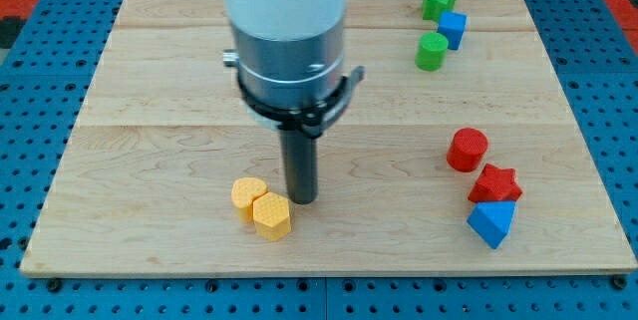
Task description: Move the blue triangle away from the red blocks
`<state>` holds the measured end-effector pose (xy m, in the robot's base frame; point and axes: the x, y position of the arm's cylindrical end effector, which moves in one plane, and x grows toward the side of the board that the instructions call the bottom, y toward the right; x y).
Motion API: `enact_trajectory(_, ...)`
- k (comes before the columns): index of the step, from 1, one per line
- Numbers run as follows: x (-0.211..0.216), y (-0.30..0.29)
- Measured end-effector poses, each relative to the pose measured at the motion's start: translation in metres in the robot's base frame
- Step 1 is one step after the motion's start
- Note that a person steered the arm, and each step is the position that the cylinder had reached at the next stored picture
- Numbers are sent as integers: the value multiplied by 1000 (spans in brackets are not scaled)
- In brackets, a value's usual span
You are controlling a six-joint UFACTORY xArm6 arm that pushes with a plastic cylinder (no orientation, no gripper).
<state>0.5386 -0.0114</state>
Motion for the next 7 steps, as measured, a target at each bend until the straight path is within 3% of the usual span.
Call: enact_trajectory(7, 0, 36)
